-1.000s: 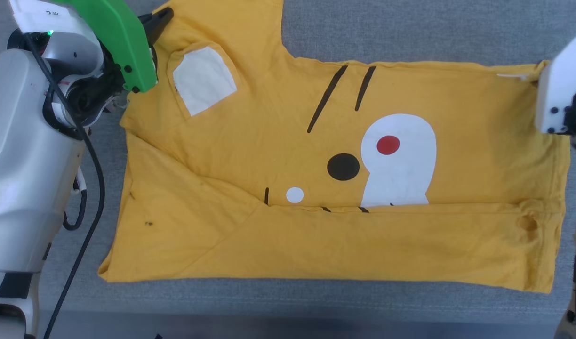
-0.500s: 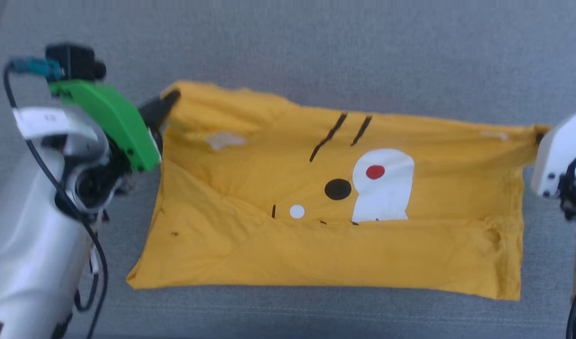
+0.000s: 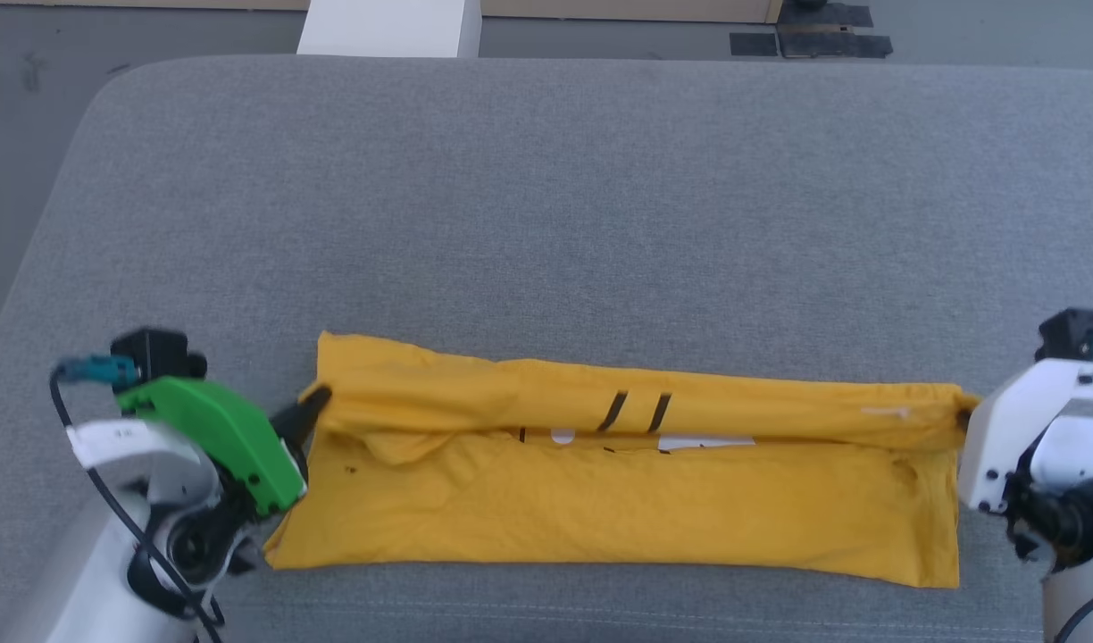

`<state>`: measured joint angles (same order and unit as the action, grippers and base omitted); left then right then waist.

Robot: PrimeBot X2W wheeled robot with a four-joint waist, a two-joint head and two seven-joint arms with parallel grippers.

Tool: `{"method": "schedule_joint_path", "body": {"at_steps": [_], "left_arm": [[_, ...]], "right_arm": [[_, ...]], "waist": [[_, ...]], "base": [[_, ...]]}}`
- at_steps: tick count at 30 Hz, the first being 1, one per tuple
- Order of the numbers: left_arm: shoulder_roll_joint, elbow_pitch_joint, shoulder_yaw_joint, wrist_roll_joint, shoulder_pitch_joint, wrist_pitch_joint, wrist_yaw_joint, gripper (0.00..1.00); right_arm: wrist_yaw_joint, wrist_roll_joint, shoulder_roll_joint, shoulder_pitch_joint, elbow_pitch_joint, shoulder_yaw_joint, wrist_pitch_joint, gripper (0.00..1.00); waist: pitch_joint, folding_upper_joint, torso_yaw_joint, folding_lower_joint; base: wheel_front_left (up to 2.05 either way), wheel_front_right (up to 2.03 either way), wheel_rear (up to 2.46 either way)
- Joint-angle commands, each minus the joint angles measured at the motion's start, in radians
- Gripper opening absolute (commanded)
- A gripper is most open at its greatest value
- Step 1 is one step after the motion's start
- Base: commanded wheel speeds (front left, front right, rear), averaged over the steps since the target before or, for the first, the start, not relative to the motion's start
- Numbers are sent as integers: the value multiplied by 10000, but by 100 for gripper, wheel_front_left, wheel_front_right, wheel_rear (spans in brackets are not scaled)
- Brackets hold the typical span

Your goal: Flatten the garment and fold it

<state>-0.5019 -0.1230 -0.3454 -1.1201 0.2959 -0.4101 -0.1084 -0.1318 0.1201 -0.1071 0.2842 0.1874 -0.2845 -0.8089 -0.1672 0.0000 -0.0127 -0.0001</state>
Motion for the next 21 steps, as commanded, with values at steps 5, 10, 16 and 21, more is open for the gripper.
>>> {"method": "schedule_joint_path", "body": {"at_steps": [5, 10, 16, 21], "left_arm": [[192, -733, -14, -126, -631, 257, -206, 0], [392, -1594, -173, -91, -628, 274, -225, 0], [158, -1990, -414, 184, -527, -18, -428, 100], [-390, -1620, -355, 446, -513, -214, -840, 100]], "right_arm": [[11, 31, 294, -534, 387, 60, 250, 0], [11, -70, 462, -747, 815, 70, 475, 0], [11, 152, 422, -920, 652, 25, 711, 100], [11, 940, -146, -1418, -290, -32, 166, 100]], "waist": [[-129, 0, 56, 1], [-82, 0, 102, 1], [358, 0, 122, 1], [834, 0, 65, 1]], "base": [[0, 0, 0], [0, 0, 0], [0, 0, 0], [0, 0, 0]]}}
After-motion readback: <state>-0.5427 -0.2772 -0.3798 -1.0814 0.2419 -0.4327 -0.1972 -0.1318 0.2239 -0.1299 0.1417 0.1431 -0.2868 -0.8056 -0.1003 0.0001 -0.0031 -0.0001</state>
